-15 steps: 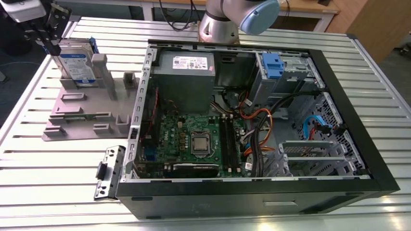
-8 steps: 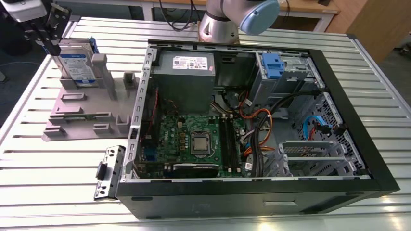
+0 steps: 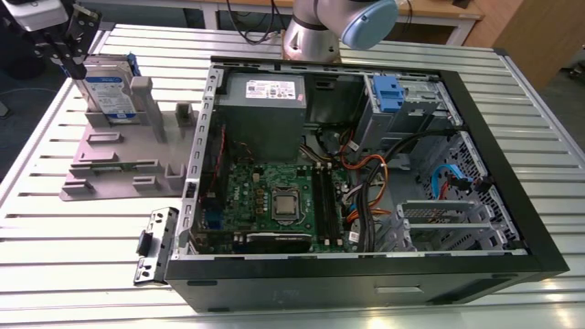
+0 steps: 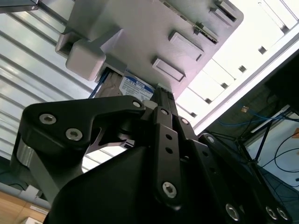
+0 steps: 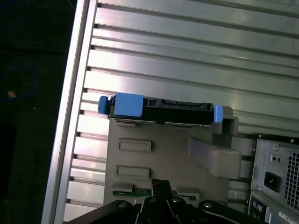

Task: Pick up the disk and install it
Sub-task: 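Pick up the disk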

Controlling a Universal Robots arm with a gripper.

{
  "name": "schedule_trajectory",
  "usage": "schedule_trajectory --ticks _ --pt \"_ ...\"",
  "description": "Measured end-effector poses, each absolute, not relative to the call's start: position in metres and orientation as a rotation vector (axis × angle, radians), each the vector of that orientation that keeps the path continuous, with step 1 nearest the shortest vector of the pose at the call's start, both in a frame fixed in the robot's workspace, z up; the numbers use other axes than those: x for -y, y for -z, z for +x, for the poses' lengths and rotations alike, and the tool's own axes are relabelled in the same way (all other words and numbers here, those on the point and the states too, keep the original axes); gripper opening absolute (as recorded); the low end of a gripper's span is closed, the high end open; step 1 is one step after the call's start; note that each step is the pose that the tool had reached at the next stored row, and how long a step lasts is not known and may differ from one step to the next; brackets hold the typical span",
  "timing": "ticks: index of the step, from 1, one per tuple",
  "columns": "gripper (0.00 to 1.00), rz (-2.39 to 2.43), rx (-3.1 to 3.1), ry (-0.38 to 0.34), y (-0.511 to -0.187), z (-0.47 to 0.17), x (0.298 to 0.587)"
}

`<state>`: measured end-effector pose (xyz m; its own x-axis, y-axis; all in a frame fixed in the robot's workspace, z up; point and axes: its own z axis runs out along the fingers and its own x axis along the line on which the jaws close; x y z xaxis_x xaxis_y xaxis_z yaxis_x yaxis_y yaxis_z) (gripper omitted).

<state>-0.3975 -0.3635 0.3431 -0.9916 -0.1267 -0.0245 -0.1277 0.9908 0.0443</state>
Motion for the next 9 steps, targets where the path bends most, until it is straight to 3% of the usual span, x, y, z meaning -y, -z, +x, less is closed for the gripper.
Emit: schedule_trajectory --ticks 9 --pt "0.10 -0.227 -3.111 -0.072 -0.3431 -0.3975 0.3635"
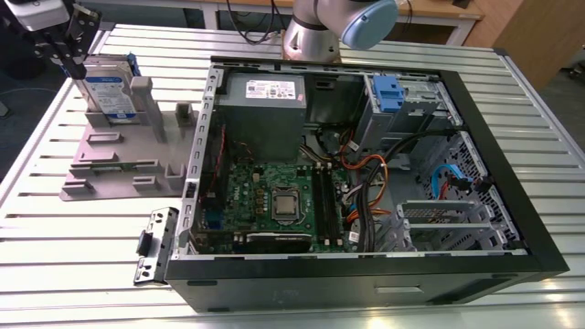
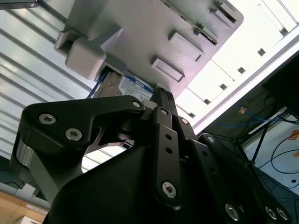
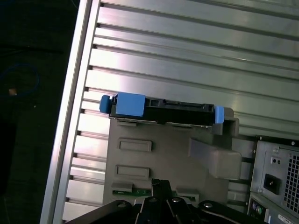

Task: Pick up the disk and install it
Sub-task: 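Pick up the disk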

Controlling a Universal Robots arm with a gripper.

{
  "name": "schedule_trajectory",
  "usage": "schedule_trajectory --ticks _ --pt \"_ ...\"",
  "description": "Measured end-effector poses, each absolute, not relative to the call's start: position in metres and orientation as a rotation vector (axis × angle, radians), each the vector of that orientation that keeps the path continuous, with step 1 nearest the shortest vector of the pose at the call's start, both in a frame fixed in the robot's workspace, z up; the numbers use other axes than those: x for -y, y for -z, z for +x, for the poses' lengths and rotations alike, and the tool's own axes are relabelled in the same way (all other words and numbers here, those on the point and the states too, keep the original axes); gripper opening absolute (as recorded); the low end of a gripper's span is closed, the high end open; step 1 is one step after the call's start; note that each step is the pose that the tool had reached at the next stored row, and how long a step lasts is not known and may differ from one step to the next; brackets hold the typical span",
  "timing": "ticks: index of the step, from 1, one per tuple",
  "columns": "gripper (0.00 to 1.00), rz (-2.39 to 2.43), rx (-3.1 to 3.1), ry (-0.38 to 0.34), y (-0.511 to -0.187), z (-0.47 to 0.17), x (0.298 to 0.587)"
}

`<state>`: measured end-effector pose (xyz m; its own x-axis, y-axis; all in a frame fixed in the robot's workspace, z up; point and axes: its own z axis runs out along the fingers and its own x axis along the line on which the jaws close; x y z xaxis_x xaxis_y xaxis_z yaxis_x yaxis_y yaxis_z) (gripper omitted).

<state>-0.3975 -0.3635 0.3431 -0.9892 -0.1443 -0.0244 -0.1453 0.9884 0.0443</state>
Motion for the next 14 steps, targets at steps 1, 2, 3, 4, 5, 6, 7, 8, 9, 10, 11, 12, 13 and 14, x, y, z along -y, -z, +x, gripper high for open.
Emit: schedule_trajectory --ticks 1,2,3,4,5,6,7,8,9,10,11,12,13,14 --pt "0.10 -0.229 -3.111 -0.072 -0.3431 -0.3975 0.3635" --pt "0.10 -0.233 -3.111 -0.072 -0.3431 -0.3975 0.3635" --pt "0.10 -0.236 -3.111 -0.072 -0.3431 -0.3975 0.3635" --pt "0.10 -0.238 -3.111 -0.072 -0.3431 -0.3975 0.3635" --pt "0.10 -0.241 -3.110 -0.072 -0.3431 -0.3975 0.3635" --pt "0.10 -0.244 -3.110 -0.072 -0.3431 -0.3975 0.3636" --pt "0.10 -0.247 -3.110 -0.072 -0.3431 -0.3975 0.3635" --pt "0.10 -0.250 -3.110 -0.072 -0.3431 -0.3975 0.3635" --pt "0.10 -0.253 -3.110 -0.072 -0.3431 -0.3975 0.3635" --pt "0.10 -0.256 -3.110 -0.072 -0.3431 -0.3975 0.3635" --pt "0.10 -0.259 -3.109 -0.072 -0.3431 -0.3975 0.3635" --pt "0.10 -0.262 -3.109 -0.072 -0.3431 -0.3975 0.3635" --pt "0.10 -0.264 -3.109 -0.072 -0.3431 -0.3975 0.3635" --pt "0.10 -0.267 -3.109 -0.072 -0.3431 -0.3975 0.3635"
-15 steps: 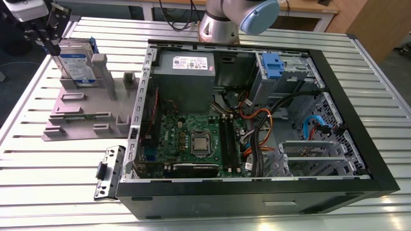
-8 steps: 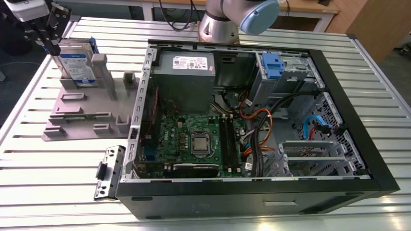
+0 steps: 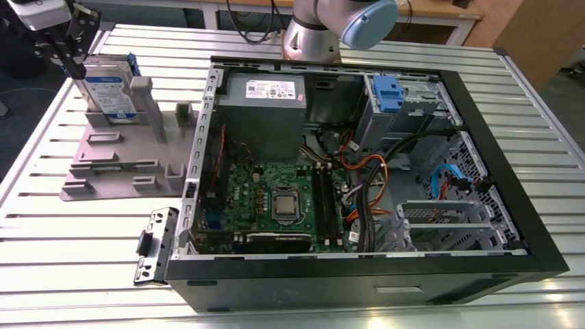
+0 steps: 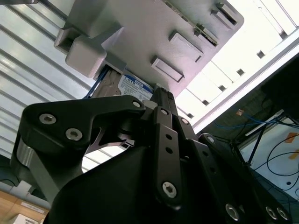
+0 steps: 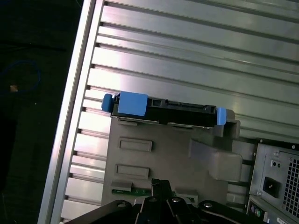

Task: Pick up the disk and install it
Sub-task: 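Pick up the disk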

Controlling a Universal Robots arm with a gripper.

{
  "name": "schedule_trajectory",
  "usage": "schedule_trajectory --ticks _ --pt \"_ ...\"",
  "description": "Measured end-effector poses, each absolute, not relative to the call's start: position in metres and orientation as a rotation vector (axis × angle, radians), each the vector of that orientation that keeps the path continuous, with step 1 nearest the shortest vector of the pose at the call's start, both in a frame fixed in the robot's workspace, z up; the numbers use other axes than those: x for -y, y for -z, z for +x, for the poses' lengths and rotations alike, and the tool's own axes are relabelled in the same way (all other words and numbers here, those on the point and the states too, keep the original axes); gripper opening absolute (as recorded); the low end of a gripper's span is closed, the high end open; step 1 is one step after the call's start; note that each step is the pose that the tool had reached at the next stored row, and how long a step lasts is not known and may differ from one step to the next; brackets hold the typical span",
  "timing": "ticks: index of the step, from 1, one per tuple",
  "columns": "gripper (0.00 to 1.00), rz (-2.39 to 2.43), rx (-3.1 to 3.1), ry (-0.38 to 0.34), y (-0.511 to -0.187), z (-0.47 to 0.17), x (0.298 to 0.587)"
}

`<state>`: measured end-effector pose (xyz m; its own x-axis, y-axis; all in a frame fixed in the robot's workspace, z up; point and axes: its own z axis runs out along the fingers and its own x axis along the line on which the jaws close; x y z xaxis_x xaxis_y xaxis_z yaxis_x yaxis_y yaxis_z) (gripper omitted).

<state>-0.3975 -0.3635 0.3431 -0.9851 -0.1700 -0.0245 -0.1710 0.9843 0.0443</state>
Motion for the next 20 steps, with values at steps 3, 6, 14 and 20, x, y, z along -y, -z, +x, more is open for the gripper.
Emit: schedule_trajectory --ticks 3,6,14,20 --pt "0.10 -0.276 -3.108 -0.072 -0.3431 -0.3975 0.3635" --pt "0.10 -0.284 -3.107 -0.072 -0.3431 -0.3975 0.3635" --pt "0.10 -0.306 -3.106 -0.073 -0.3431 -0.3975 0.3635" --pt "0.10 -0.323 -3.104 -0.073 -0.3431 -0.3975 0.3635"
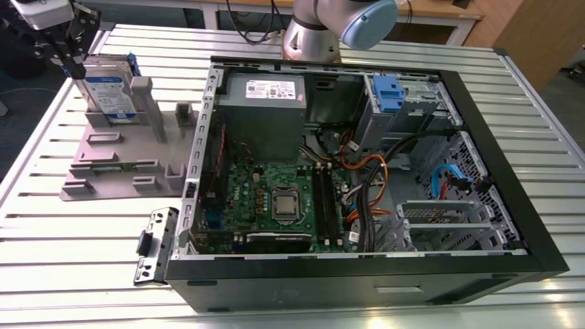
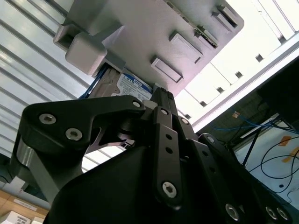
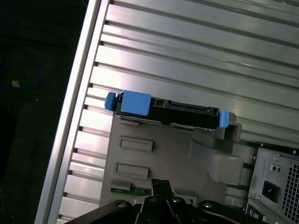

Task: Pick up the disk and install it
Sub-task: 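Pick up the disk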

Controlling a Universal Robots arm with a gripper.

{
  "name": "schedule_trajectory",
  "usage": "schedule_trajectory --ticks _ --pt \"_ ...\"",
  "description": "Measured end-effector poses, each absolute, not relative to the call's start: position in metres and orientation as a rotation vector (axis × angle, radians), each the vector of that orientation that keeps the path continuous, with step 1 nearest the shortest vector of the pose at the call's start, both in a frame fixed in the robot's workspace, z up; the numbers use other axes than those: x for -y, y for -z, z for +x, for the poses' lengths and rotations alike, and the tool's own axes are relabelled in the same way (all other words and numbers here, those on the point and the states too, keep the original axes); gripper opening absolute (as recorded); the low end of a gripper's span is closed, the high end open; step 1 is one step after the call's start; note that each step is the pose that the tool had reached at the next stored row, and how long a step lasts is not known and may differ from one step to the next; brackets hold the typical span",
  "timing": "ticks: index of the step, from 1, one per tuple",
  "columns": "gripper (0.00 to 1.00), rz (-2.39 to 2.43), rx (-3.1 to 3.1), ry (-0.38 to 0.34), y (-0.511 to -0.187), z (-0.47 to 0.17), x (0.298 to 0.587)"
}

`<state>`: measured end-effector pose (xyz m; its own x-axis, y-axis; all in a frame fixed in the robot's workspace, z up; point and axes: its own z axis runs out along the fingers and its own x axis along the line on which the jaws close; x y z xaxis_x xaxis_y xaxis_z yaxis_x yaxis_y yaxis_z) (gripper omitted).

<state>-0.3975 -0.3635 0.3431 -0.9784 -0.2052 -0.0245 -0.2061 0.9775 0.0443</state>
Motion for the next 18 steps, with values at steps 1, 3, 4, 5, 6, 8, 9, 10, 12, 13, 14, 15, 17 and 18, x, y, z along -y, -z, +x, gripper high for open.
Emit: schedule_trajectory --ticks 1,3,4,5,6,8,9,10,12,13,14,15,17,18 --pt "0.10 -0.326 -3.104 -0.073 -0.3431 -0.3975 0.3635" --pt "0.10 -0.332 -3.103 -0.073 -0.3431 -0.3975 0.3635" --pt "0.10 -0.335 -3.103 -0.073 -0.3431 -0.3975 0.3635" --pt "0.10 -0.338 -3.103 -0.073 -0.3431 -0.3975 0.3635" --pt "0.10 -0.341 -3.103 -0.073 -0.3431 -0.3975 0.3635" --pt "0.10 -0.347 -3.102 -0.073 -0.3431 -0.3975 0.3635" --pt "0.10 -0.350 -3.102 -0.073 -0.3431 -0.3975 0.3635" --pt "0.10 -0.353 -3.101 -0.073 -0.3431 -0.3975 0.3635" --pt "0.10 -0.360 -3.101 -0.073 -0.3431 -0.3975 0.3635" --pt "0.10 -0.363 -3.100 -0.073 -0.3431 -0.3975 0.3635" --pt "0.10 -0.366 -3.100 -0.073 -0.3431 -0.3975 0.3635" --pt "0.10 -0.369 -3.100 -0.073 -0.3431 -0.3975 0.3635" --pt "0.10 -0.375 -3.099 -0.073 -0.3431 -0.3975 0.3635" --pt "0.10 -0.379 -3.099 -0.073 -0.3431 -0.3975 0.3635"
